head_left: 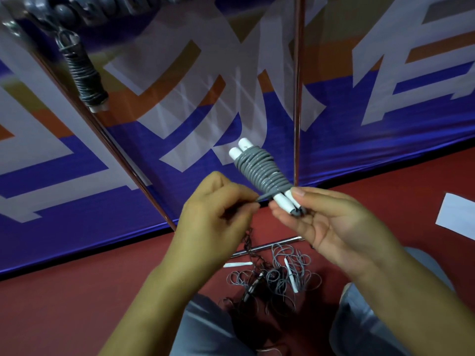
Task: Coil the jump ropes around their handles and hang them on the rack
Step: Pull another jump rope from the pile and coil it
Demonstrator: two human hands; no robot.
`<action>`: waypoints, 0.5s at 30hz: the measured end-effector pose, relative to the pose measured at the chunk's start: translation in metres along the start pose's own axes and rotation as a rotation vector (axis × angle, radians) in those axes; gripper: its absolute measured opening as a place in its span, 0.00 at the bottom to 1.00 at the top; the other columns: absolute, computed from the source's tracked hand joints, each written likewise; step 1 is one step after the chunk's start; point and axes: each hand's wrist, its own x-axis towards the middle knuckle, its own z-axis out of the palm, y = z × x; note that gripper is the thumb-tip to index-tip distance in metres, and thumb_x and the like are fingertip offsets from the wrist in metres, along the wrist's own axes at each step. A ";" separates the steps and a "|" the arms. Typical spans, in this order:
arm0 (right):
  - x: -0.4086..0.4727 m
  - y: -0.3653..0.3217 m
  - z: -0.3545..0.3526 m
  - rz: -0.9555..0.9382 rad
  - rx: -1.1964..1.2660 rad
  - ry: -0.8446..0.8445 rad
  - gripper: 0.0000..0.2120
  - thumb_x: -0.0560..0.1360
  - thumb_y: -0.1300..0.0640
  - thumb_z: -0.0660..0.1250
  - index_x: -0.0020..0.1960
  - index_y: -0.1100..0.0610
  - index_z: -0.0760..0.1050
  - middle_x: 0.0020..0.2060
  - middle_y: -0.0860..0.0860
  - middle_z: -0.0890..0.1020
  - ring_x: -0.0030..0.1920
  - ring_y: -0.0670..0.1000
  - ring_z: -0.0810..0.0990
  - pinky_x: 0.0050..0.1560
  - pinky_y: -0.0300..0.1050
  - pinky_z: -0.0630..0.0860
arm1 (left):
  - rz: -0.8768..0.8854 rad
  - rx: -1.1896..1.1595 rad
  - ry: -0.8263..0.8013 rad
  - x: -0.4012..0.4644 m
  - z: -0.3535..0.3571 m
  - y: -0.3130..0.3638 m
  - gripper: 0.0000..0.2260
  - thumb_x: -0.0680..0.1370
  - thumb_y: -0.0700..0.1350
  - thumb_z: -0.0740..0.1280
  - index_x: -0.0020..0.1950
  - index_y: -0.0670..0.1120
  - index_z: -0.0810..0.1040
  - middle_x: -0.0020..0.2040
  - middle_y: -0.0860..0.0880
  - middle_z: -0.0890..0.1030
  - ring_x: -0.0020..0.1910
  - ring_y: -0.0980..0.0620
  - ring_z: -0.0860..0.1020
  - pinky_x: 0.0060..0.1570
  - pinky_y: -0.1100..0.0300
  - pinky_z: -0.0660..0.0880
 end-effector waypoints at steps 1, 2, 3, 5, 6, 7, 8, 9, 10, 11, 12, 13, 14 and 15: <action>0.000 -0.002 0.001 0.021 0.039 0.004 0.09 0.65 0.64 0.65 0.37 0.69 0.82 0.39 0.63 0.83 0.37 0.55 0.85 0.32 0.39 0.80 | 0.092 0.071 0.048 -0.002 0.002 -0.001 0.03 0.74 0.42 0.70 0.46 0.45 0.81 0.41 0.51 0.73 0.36 0.58 0.73 0.36 0.66 0.71; 0.001 -0.004 0.002 0.042 0.074 0.009 0.09 0.64 0.65 0.65 0.38 0.70 0.81 0.39 0.63 0.83 0.37 0.55 0.85 0.31 0.39 0.80 | 0.159 0.126 0.077 -0.004 0.004 -0.003 0.02 0.75 0.41 0.69 0.47 0.45 0.80 0.43 0.50 0.72 0.36 0.56 0.73 0.34 0.62 0.72; 0.001 -0.006 0.004 0.065 0.106 0.016 0.10 0.64 0.65 0.65 0.40 0.71 0.80 0.39 0.63 0.83 0.36 0.55 0.85 0.30 0.39 0.79 | 0.200 0.178 0.094 -0.005 0.004 -0.006 0.03 0.75 0.39 0.68 0.48 0.46 0.78 0.46 0.49 0.72 0.35 0.54 0.73 0.31 0.58 0.73; 0.001 -0.006 0.006 0.108 0.158 0.034 0.12 0.63 0.66 0.65 0.43 0.71 0.77 0.38 0.64 0.83 0.33 0.54 0.85 0.27 0.38 0.78 | 0.254 0.260 0.115 -0.005 0.006 -0.012 0.06 0.75 0.37 0.67 0.50 0.46 0.75 0.50 0.48 0.76 0.36 0.51 0.75 0.28 0.54 0.73; 0.002 -0.006 0.006 0.115 0.161 0.030 0.12 0.63 0.66 0.65 0.44 0.71 0.77 0.38 0.64 0.83 0.33 0.54 0.84 0.27 0.38 0.78 | 0.269 0.264 0.128 -0.004 0.007 -0.014 0.07 0.75 0.36 0.66 0.50 0.46 0.75 0.51 0.47 0.78 0.39 0.50 0.76 0.29 0.53 0.74; 0.002 -0.005 0.007 0.110 0.143 0.016 0.11 0.64 0.65 0.65 0.44 0.71 0.78 0.38 0.63 0.83 0.33 0.54 0.84 0.27 0.38 0.78 | 0.270 0.244 0.133 -0.004 0.010 -0.016 0.07 0.74 0.36 0.65 0.50 0.46 0.74 0.50 0.46 0.80 0.42 0.50 0.77 0.33 0.54 0.76; 0.003 -0.004 0.007 0.099 0.120 -0.003 0.10 0.64 0.65 0.65 0.42 0.70 0.79 0.38 0.63 0.83 0.34 0.54 0.85 0.28 0.38 0.79 | 0.258 0.206 0.136 -0.005 0.013 -0.015 0.08 0.74 0.36 0.64 0.49 0.47 0.73 0.49 0.46 0.81 0.44 0.52 0.78 0.37 0.57 0.77; 0.004 -0.003 0.007 0.087 0.101 -0.023 0.09 0.65 0.65 0.65 0.39 0.69 0.81 0.38 0.63 0.83 0.34 0.54 0.84 0.29 0.38 0.79 | 0.226 0.162 0.149 -0.005 0.016 -0.013 0.08 0.74 0.36 0.62 0.49 0.47 0.72 0.47 0.48 0.82 0.45 0.56 0.78 0.41 0.65 0.76; 0.004 -0.003 0.006 0.081 0.087 -0.040 0.09 0.65 0.64 0.65 0.37 0.67 0.82 0.37 0.63 0.83 0.34 0.53 0.84 0.29 0.38 0.79 | 0.169 0.089 0.162 -0.007 0.018 -0.010 0.08 0.73 0.36 0.62 0.48 0.48 0.73 0.45 0.51 0.82 0.44 0.60 0.78 0.43 0.72 0.74; 0.004 -0.002 0.006 0.079 0.080 -0.057 0.09 0.65 0.64 0.65 0.36 0.66 0.83 0.37 0.62 0.83 0.33 0.53 0.84 0.29 0.37 0.79 | 0.068 -0.029 0.169 -0.008 0.020 -0.006 0.08 0.73 0.35 0.63 0.46 0.48 0.73 0.42 0.54 0.81 0.43 0.63 0.79 0.42 0.76 0.72; 0.003 -0.002 0.005 0.079 0.077 -0.077 0.09 0.66 0.63 0.64 0.36 0.66 0.83 0.37 0.62 0.83 0.33 0.52 0.84 0.29 0.37 0.79 | -0.043 -0.188 0.165 -0.010 0.021 -0.002 0.08 0.73 0.34 0.65 0.43 0.48 0.74 0.39 0.56 0.81 0.41 0.65 0.80 0.41 0.75 0.73; 0.002 -0.002 0.006 0.080 0.076 -0.101 0.09 0.66 0.63 0.64 0.36 0.65 0.83 0.36 0.61 0.83 0.32 0.52 0.84 0.28 0.36 0.78 | -0.142 -0.354 0.138 -0.010 0.021 0.002 0.08 0.72 0.35 0.66 0.40 0.49 0.74 0.37 0.56 0.82 0.40 0.62 0.81 0.40 0.71 0.75; 0.001 -0.003 0.006 0.078 0.072 -0.126 0.09 0.66 0.63 0.64 0.37 0.65 0.83 0.36 0.61 0.83 0.32 0.52 0.84 0.28 0.36 0.78 | -0.216 -0.504 0.094 -0.009 0.019 0.004 0.07 0.71 0.37 0.66 0.38 0.50 0.74 0.37 0.55 0.83 0.39 0.58 0.82 0.40 0.65 0.78; 0.000 -0.003 0.007 0.072 0.065 -0.147 0.09 0.66 0.62 0.65 0.38 0.64 0.83 0.35 0.60 0.83 0.32 0.52 0.84 0.28 0.36 0.78 | -0.246 -0.588 0.052 -0.008 0.016 0.004 0.05 0.70 0.42 0.66 0.37 0.51 0.75 0.36 0.53 0.83 0.38 0.55 0.82 0.39 0.61 0.78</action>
